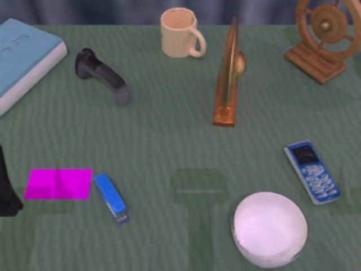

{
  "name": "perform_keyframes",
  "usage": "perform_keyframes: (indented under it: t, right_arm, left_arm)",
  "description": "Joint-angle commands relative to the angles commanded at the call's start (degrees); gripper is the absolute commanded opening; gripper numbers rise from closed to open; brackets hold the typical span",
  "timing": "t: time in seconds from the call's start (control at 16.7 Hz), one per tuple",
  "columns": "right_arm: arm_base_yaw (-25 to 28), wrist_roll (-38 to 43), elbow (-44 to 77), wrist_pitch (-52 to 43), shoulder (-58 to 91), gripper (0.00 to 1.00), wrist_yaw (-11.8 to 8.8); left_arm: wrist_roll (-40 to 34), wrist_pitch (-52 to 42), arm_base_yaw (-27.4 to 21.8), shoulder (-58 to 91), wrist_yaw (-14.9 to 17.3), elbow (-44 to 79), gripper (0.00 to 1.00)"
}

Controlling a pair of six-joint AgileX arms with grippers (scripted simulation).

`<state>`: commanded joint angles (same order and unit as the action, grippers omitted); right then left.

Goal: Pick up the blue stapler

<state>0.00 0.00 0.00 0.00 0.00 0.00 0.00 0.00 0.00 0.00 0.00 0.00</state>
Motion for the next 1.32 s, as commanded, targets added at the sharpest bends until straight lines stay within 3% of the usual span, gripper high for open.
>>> perform_keyframes:
  t: [0.24,0.48,1.32]
  right_arm:
    - [0.0,0.0,0.0,0.0,0.0,1.0,0.0]
    - [0.0,0.0,0.0,0.0,0.0,1.0,0.0]
    - [0.0,0.0,0.0,0.0,0.0,1.0,0.0]
  left_arm:
    - [-1.4,-1.3,-0.7,1.7,0.1,1.7,1.0]
    - [-8.6,-8.7,-3.9,12.5,0.2,11.4,1.0]
    - [-47.4,-52.5,-22.0,86.5,0.1,61.8,1.0]
